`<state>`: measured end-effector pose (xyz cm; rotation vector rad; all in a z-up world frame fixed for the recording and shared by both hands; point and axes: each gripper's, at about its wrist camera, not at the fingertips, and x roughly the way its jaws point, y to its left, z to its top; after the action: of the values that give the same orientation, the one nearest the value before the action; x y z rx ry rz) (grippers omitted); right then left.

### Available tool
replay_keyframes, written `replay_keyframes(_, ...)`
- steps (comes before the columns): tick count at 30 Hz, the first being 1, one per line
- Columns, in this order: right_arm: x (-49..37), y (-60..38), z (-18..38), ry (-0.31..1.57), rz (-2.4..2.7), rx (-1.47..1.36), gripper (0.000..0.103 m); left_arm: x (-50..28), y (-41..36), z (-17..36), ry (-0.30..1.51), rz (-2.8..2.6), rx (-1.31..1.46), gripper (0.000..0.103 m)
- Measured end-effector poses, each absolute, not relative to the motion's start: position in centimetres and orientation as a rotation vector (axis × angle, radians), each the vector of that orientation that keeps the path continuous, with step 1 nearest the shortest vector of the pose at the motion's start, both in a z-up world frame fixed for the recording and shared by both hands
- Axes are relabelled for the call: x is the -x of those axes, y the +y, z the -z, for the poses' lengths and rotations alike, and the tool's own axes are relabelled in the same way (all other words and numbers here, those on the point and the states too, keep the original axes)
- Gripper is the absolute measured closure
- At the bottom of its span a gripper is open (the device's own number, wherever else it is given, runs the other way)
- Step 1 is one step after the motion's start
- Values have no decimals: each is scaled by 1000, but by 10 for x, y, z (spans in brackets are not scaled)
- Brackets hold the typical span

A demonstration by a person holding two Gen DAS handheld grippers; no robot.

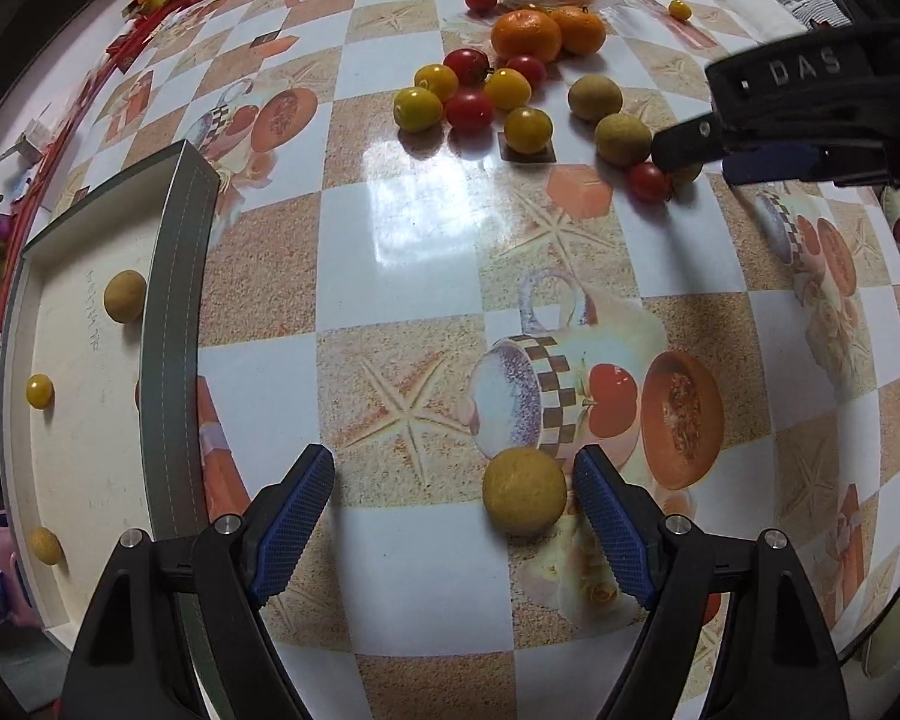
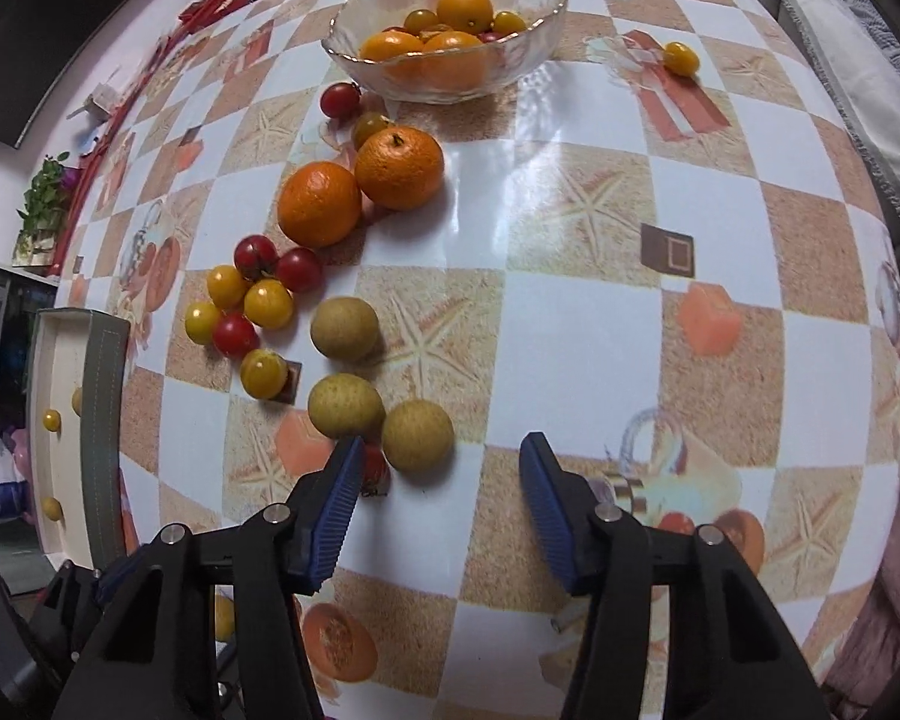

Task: Organize fruits
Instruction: 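Grasp a tan round fruit with the left tool while the right tool grasps another tan fruit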

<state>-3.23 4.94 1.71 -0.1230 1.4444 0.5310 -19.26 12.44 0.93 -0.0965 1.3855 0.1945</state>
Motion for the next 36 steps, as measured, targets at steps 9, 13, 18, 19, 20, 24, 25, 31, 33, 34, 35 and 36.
replay_keyframes(9, 27, 52, -14, 1463, -610, 37, 70, 201, 120, -6, 1390, -209, 114, 24)
replay_keyframes(13, 30, 51, -14, 1464, -630, 30, 70, 200, 113, -9, 1385, -198, 107, 33)
replay_keyframes(18, 31, 48, -16, 1454, -615, 36, 76, 199, 103, -11, 1382, -152, 122, 57)
replay_keyframes(19, 33, 46, -18, 1452, -616, 38, 76, 198, 101, -13, 1380, -145, 122, 59)
replay_keyframes(20, 35, 43, -19, 1452, -619, 36, 77, 198, 100, -13, 1379, -138, 125, 63)
replay_keyframes(24, 43, 34, -26, 1449, -609, 23, 77, 197, 108, -16, 1374, -134, 187, 74)
replay_keyframes(25, 45, 31, -27, 1450, -606, 17, 77, 197, 111, -16, 1375, -130, 207, 75)
replay_keyframes(31, 66, 15, -28, 1471, -584, -12, 77, 199, 130, -19, 1385, -102, 254, 75)
replay_keyframes(33, 73, 10, -28, 1481, -576, -28, 77, 201, 137, -22, 1388, -101, 271, 75)
replay_keyframes(34, 75, 9, -28, 1485, -575, -31, 77, 203, 144, -23, 1386, -100, 279, 75)
replay_keyframes(35, 79, 7, -28, 1490, -574, -33, 77, 204, 147, -24, 1385, -97, 283, 75)
replay_keyframes(36, 81, 6, -29, 1492, -574, -34, 77, 203, 153, -26, 1382, -93, 282, 75)
